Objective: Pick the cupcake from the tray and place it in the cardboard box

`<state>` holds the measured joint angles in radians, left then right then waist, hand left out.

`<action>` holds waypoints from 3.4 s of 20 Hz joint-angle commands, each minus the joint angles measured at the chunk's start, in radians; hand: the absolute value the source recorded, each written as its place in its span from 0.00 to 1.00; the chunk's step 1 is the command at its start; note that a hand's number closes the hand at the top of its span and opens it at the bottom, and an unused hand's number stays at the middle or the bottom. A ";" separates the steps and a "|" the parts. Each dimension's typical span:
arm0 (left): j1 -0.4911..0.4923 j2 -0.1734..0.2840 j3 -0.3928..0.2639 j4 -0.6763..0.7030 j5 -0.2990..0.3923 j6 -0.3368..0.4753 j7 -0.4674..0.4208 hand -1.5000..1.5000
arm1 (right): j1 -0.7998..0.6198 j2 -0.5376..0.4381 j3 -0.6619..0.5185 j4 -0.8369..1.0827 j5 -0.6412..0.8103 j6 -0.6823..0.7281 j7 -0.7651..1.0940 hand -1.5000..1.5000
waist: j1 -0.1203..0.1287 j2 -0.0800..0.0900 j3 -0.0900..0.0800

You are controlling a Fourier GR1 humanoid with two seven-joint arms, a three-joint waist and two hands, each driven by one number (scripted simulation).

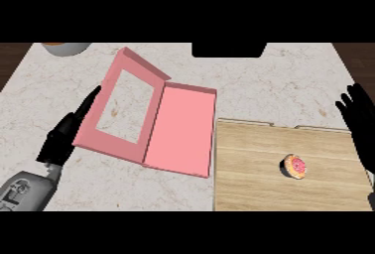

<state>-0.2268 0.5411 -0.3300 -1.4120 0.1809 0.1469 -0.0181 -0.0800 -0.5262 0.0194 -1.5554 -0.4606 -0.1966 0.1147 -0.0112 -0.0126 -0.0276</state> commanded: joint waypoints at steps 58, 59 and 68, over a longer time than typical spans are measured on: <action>0.141 -0.065 0.380 0.132 -0.266 0.046 0.041 0.50 | 0.078 -0.059 0.072 -0.030 0.788 0.579 -0.011 0.00 | 0.011 0.012 0.028; 0.103 -0.096 0.366 0.143 -0.294 0.078 0.065 0.50 | 0.083 -0.046 0.065 -0.029 0.774 0.595 -0.014 0.00 | 0.009 0.012 0.028; 0.157 -0.096 0.424 0.081 -0.306 0.007 0.060 0.50 | 0.104 0.063 0.088 -0.145 0.844 0.621 0.011 0.00 | 0.011 0.012 0.028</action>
<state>-0.0725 0.4553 0.0733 -1.3260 -0.1094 0.1766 0.0464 0.0356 -0.5309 0.0806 -1.6819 0.3390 0.4197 0.1016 -0.0011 -0.0009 -0.0002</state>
